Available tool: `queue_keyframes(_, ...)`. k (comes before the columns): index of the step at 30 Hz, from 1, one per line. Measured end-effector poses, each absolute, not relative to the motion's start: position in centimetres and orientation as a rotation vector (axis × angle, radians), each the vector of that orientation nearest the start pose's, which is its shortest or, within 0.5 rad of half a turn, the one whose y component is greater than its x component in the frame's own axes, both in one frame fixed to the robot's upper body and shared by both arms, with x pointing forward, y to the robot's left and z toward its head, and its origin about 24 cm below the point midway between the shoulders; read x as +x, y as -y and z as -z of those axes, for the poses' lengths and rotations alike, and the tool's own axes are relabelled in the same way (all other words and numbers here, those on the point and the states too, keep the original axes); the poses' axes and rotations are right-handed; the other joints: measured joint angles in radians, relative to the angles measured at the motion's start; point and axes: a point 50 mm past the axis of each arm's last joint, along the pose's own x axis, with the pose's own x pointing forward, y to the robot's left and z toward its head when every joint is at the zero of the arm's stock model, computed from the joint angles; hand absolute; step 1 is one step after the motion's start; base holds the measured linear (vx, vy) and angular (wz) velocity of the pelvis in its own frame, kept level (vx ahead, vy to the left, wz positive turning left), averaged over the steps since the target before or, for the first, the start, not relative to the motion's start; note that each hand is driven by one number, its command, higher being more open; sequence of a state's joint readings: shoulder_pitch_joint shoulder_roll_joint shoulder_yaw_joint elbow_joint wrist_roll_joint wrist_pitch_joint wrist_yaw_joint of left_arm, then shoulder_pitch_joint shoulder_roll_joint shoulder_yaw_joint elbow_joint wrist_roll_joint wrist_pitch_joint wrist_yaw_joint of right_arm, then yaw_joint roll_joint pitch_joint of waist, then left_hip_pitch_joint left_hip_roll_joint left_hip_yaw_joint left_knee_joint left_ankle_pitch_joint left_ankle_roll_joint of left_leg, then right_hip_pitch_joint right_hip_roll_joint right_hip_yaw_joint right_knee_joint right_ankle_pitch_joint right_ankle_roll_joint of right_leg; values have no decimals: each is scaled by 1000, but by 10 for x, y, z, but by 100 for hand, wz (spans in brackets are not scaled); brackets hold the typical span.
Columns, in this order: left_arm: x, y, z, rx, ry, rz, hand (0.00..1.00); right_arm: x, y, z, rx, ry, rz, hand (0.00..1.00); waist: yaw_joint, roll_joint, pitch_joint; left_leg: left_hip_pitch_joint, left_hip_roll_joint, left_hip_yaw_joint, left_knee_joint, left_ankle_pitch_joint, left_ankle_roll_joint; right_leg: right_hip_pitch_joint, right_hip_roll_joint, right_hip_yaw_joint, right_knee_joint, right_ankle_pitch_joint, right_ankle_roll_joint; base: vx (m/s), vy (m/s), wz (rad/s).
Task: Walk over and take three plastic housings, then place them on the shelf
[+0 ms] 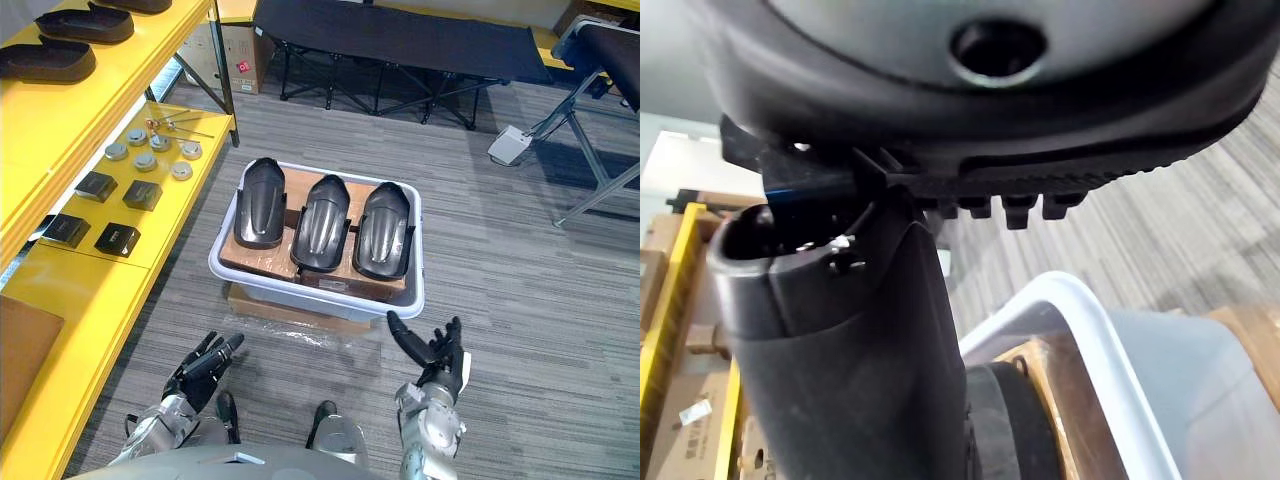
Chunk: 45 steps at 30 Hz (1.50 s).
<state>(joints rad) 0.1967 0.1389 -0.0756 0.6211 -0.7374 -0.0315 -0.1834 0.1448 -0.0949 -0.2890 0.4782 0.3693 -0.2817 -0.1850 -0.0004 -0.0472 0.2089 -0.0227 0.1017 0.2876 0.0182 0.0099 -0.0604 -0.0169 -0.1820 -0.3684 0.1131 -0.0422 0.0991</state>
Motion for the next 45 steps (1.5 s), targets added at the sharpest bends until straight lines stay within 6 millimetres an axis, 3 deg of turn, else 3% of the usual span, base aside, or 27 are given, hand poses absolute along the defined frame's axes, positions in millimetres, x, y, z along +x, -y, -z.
queue_keyframes(4, 144, -194, 113, -585, -679, -149, 100, 195, 289, 48, 235, -266, 719, 100, 25, -20, 23, -20, -21, -12, -25, 19, 14, -4, -8, -10, -37, 31, 12, -5, 59, 11)
queue_keyframes(7, 151, -196, 111, -540, -672, -126, 100, 223, 306, 27, 237, -226, 744, 100, 53, -28, 55, -58, -35, -25, -25, 32, 26, -23, -14, -18, -67, 61, 19, 7, 54, 13)
queue_keyframes(9, 153, -195, 110, -544, -668, -120, 100, 254, 318, 1, 232, -177, 739, 100, 54, -22, 91, -88, -45, -32, -22, 39, 35, -46, -24, -22, -67, 80, 19, -4, 48, 11)
queue_keyframes(12, 160, -193, 107, -551, -648, -99, 100, 282, 338, -32, 206, -125, 741, 100, 71, -8, 134, -131, -46, -37, 12, 40, 37, -75, -24, -13, -67, 110, 22, -19, 53, 4)
queue_keyframes(13, 169, -192, 103, -553, -625, -83, 100, 292, 349, -52, 182, -92, 746, 100, 83, 3, 166, -150, -41, -37, 48, 38, 40, -81, -24, -7, -67, 132, 25, -47, 44, -11)
queue_keyframes(17, 182, -191, 96, -553, -575, -62, 100, 315, 370, -114, 107, 41, 730, 100, 80, 33, 233, -208, -39, -49, 116, 9, 59, -114, -27, 3, -67, 171, 28, -81, 72, -7)
queue_keyframes(22, 191, -185, 95, -564, -563, -49, 100, 328, 382, -149, -9, 20, 725, 100, 82, 69, 259, -262, -57, -69, 123, -6, 59, -161, -41, 5, -65, 186, 32, -78, 64, 5)
queue_keyframes(28, 199, -169, 93, -590, -545, 0, 100, 339, 388, -196, -141, -9, 751, 100, 86, 149, 294, -330, -75, -92, 133, 19, 64, -213, -58, -15, -58, 172, 13, -81, 17, 10)
queue_keyframes(31, 199, -167, 93, -596, -545, 4, 100, 342, 389, -201, -141, -49, 780, 100, 87, 155, 295, -341, -75, -94, 131, 35, 78, -231, -59, -14, -46, 169, 9, -15, -2, 2)
queue_keyframes(37, 200, -164, 93, -628, -544, 6, 100, 328, 411, -215, -150, -103, 883, 100, 101, 161, 298, -359, -93, -103, 118, 50, 89, -257, -76, -17, -24, 163, 8, -8, 22, 6)
queue_keyframes(38, 200, -164, 93, -634, -543, 3, 100, 328, 411, -217, -145, -108, 883, 0, 101, 162, 299, -360, -96, -103, 113, 53, 90, -263, -78, -17, -22, 163, 8, -10, 36, 5)
queue_keyframes(42, 200, -163, 93, -658, -540, -2, 100, 326, 414, -211, -190, -178, 884, 0, 106, 165, 301, -378, -102, -117, 107, 66, 95, -280, -85, -29, -8, 158, 6, 1, 9, 11)
queue_keyframes(45, 199, -162, 93, -654, -547, 0, 100, 311, 431, -215, -214, -230, 917, 0, 109, 168, 301, -376, -112, -137, 81, 81, 90, -284, -94, -48, 9, 146, 3, 10, 1, 21)
